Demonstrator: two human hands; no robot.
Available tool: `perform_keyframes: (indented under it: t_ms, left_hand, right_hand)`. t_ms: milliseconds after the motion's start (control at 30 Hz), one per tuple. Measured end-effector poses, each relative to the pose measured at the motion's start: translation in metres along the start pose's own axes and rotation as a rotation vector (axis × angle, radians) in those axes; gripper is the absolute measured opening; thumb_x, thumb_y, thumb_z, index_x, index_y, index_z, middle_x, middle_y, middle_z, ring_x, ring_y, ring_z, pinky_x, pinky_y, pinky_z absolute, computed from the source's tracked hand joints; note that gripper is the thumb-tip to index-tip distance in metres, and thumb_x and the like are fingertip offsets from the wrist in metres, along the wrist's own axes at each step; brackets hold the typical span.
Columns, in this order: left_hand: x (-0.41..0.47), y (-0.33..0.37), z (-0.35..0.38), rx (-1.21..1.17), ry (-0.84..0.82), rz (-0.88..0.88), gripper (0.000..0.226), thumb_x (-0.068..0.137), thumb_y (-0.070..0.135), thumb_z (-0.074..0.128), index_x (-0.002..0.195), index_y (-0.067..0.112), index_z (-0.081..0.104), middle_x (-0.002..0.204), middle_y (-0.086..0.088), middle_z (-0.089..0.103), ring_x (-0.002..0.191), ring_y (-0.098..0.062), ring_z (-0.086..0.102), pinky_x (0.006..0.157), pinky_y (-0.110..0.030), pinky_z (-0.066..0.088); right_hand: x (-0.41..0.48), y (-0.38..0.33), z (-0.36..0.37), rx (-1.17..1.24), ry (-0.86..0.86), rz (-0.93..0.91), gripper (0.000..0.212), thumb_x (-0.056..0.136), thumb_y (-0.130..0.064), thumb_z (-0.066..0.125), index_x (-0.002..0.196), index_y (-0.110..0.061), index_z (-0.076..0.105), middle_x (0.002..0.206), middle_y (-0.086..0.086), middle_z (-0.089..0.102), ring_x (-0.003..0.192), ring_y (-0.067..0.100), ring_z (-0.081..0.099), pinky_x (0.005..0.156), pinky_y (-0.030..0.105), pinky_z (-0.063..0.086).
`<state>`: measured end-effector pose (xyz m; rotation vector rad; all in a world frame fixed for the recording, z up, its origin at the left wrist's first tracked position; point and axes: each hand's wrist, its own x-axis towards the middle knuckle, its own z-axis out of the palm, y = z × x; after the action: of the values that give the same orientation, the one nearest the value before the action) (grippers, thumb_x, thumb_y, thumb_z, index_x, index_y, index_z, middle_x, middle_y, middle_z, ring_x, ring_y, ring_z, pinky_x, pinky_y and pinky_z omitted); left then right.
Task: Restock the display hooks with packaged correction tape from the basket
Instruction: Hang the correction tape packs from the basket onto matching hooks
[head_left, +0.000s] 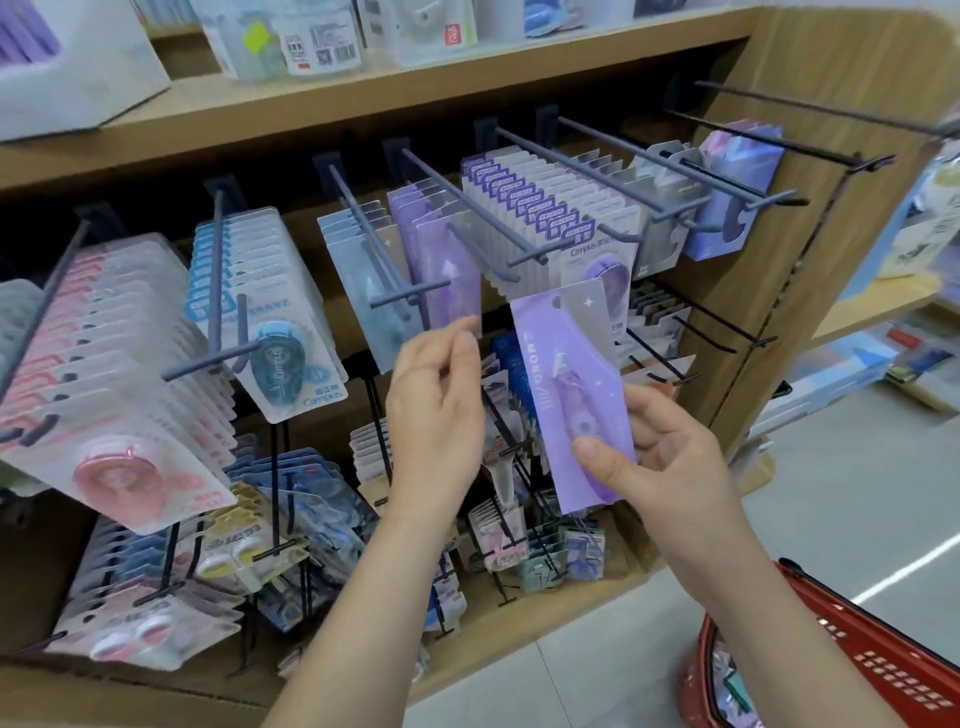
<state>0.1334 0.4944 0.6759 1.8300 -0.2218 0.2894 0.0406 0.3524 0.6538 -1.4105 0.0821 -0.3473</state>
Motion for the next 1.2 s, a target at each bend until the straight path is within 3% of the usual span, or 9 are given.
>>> perform_keyframes:
  t_ms: [100,200,300,367,533,633,733,833,1200]
  left_hand:
    - [-0.012,0.025,0.002,-0.536,-0.175,-0.127,0.022,0.097,0.034,0.056,0.101,0.022,0.074,0.096,0.001,0.074,0.089,-0.014,0.068,0.082,-0.033,0.056]
    - [-0.005,0.034,0.006,-0.52,-0.125,-0.089,0.004,0.09,0.021,0.07,0.091,0.021,0.074,0.082,0.002,0.072,0.075,-0.012,0.062,0.073,-0.03,0.051]
    - [0.003,0.036,0.011,-0.515,0.001,-0.051,0.008,0.091,0.01,0.069,0.085,0.014,0.072,0.074,0.002,0.067,0.07,-0.01,0.056,0.068,-0.024,0.047]
    - [0.007,0.037,0.014,-0.5,0.056,-0.014,0.011,0.093,0.009,0.065,0.083,0.01,0.068,0.072,0.002,0.063,0.066,-0.007,0.054,0.064,-0.019,0.045]
    - [0.013,0.041,0.024,-0.463,0.147,0.025,0.018,0.095,0.006,0.062,0.078,0.013,0.06,0.067,0.006,0.058,0.06,0.0,0.05,0.06,-0.013,0.042]
    - [0.015,0.041,0.027,-0.471,0.136,0.053,0.017,0.093,0.004,0.064,0.086,0.019,0.063,0.075,0.005,0.063,0.067,0.004,0.057,0.066,-0.012,0.046]
    - [0.017,0.038,0.026,-0.454,0.113,0.068,0.008,0.092,0.007,0.067,0.088,0.013,0.068,0.071,0.009,0.062,0.064,0.005,0.055,0.064,-0.012,0.045]
    - [0.019,0.034,0.026,-0.491,0.109,0.041,0.006,0.093,0.007,0.066,0.089,0.003,0.068,0.064,0.013,0.058,0.06,0.005,0.049,0.061,-0.012,0.042]
    - [0.018,0.032,0.021,-0.553,0.016,-0.021,0.01,0.094,0.006,0.063,0.094,0.015,0.067,0.08,0.008,0.068,0.075,0.002,0.061,0.072,-0.014,0.048]
  right_hand:
    - [0.004,0.001,-0.001,-0.002,-0.059,0.017,0.043,0.074,-0.015,0.073,0.116,-0.02,0.065,0.098,0.004,0.077,0.085,0.015,0.073,0.071,0.024,0.056]
    - [0.01,0.002,0.005,0.023,-0.109,0.021,0.038,0.076,-0.017,0.072,0.113,-0.027,0.067,0.098,0.008,0.077,0.086,0.019,0.072,0.075,0.03,0.058]
    - [0.015,0.005,0.009,-0.029,-0.172,0.064,0.026,0.081,-0.034,0.072,0.107,-0.037,0.068,0.098,0.007,0.077,0.087,0.02,0.071,0.079,0.038,0.06]
    - [0.018,0.005,0.01,-0.122,-0.174,0.125,0.026,0.083,-0.045,0.064,0.105,-0.031,0.067,0.092,0.004,0.075,0.08,0.018,0.07,0.073,0.037,0.061]
    - [0.023,0.007,0.014,-0.224,-0.148,0.153,0.049,0.077,-0.056,0.058,0.1,-0.014,0.063,0.093,0.022,0.067,0.059,0.026,0.07,0.055,0.028,0.053]
    - [0.024,0.01,0.014,-0.214,-0.126,0.15,0.037,0.079,-0.052,0.057,0.09,-0.018,0.064,0.07,0.005,0.067,0.058,0.023,0.068,0.054,0.025,0.052]
    - [0.024,0.012,0.014,-0.168,-0.092,0.172,0.033,0.079,-0.047,0.057,0.088,-0.017,0.065,0.066,-0.003,0.066,0.057,0.018,0.067,0.054,0.023,0.053]
    - [0.024,0.013,0.013,-0.151,-0.056,0.182,0.035,0.076,-0.049,0.06,0.086,-0.017,0.066,0.061,0.0,0.066,0.059,0.018,0.067,0.058,0.024,0.054]
    - [0.022,0.021,0.021,-0.071,0.021,0.237,0.038,0.072,-0.05,0.062,0.088,-0.016,0.069,0.061,0.012,0.07,0.058,0.019,0.066,0.059,0.024,0.055]
